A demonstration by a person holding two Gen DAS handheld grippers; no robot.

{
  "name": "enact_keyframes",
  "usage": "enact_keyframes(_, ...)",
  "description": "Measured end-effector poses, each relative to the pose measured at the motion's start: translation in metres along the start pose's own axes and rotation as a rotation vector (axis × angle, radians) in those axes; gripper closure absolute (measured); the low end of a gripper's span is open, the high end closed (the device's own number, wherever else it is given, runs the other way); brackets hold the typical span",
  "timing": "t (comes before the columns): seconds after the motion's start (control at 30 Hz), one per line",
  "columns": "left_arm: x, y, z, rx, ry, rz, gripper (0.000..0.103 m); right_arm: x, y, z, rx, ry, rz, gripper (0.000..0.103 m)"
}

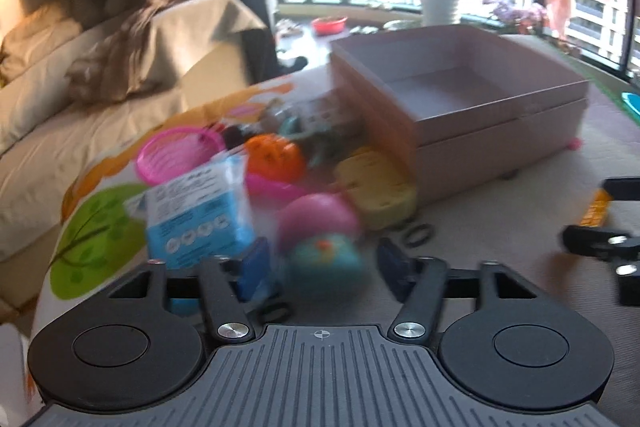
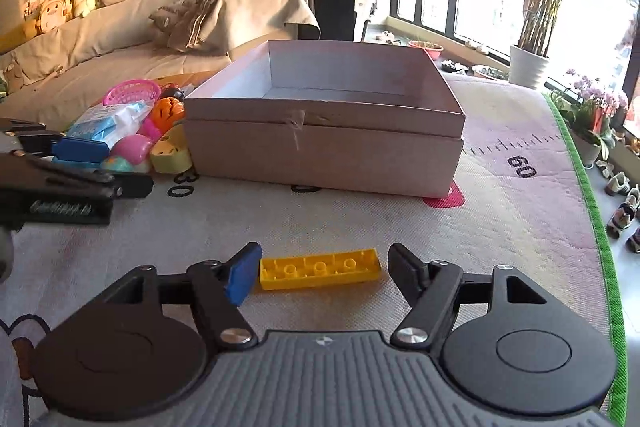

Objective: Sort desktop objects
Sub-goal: 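Grasp the yellow brick with the right tool while the left grasps the pink-teal toy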

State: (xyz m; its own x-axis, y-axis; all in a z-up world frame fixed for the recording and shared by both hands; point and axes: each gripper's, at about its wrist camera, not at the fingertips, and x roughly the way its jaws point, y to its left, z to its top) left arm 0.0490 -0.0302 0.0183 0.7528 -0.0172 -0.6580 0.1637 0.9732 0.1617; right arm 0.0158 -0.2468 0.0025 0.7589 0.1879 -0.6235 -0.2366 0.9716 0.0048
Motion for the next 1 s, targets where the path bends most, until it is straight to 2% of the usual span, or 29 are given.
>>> enact_keyframes(0.03, -0.001, 0.005, -0.001, -0.005, 0.003, 0.007, 0.057, 0.001, 0.0, 0.0, -0.002, -0.002, 0.0, 0.031)
enact_keyframes(0.1, -0.003, 0.014, -0.003, -0.03, 0.002, -0.004, 0.059, 0.001, 0.002, 0.0, -0.012, -0.002, 0.007, 0.03)
enact_keyframes(0.17, -0.003, 0.015, -0.001, -0.045, 0.004, -0.052, 0.052, 0.003, 0.004, 0.0, -0.029, 0.005, 0.021, 0.03)
enact_keyframes(0.2, -0.001, 0.013, 0.001, -0.044, 0.007, -0.071, 0.043, 0.004, 0.005, 0.0, -0.036, 0.012, 0.027, 0.029)
enact_keyframes(0.27, 0.007, 0.006, 0.005, -0.03, 0.015, -0.067, 0.042, 0.007, 0.007, 0.001, -0.042, 0.025, 0.028, 0.027)
enact_keyframes(0.37, 0.013, 0.003, 0.007, -0.032, 0.022, -0.046, 0.049, 0.005, 0.006, 0.0, -0.036, 0.032, 0.03, 0.028)
enact_keyframes(0.4, 0.011, 0.004, 0.006, -0.028, 0.021, -0.034, 0.062, 0.003, 0.006, -0.001, -0.039, 0.033, 0.035, 0.034)
enact_keyframes(0.43, 0.007, 0.005, 0.004, -0.019, 0.018, -0.032, 0.062, 0.001, 0.006, -0.001, -0.047, 0.036, 0.042, 0.04)
enact_keyframes(0.57, -0.027, 0.01, -0.01, 0.01, 0.001, -0.067, 0.063, -0.016, 0.008, -0.004, -0.081, 0.039, 0.07, 0.04)
enact_keyframes(0.67, -0.063, 0.007, -0.012, 0.032, -0.041, -0.123, 0.063, -0.037, 0.004, 0.001, -0.094, 0.018, 0.095, 0.04)
enact_keyframes(0.8, -0.091, -0.002, 0.021, 0.037, -0.164, -0.207, 0.063, -0.071, -0.009, 0.033, -0.092, -0.102, 0.104, 0.04)
enact_keyframes(0.9, -0.079, -0.013, 0.066, 0.047, -0.27, -0.224, 0.062, -0.073, -0.013, 0.067, -0.136, -0.201, 0.037, 0.04)
enact_keyframes(0.97, -0.057, -0.016, 0.101, 0.027, -0.3, -0.26, 0.051, -0.059, -0.014, 0.089, -0.156, -0.239, -0.013, 0.04)
enact_keyframes(1.0, -0.045, -0.015, 0.115, 0.005, -0.293, -0.272, 0.035, -0.046, -0.016, 0.101, -0.153, -0.258, -0.03, 0.04)
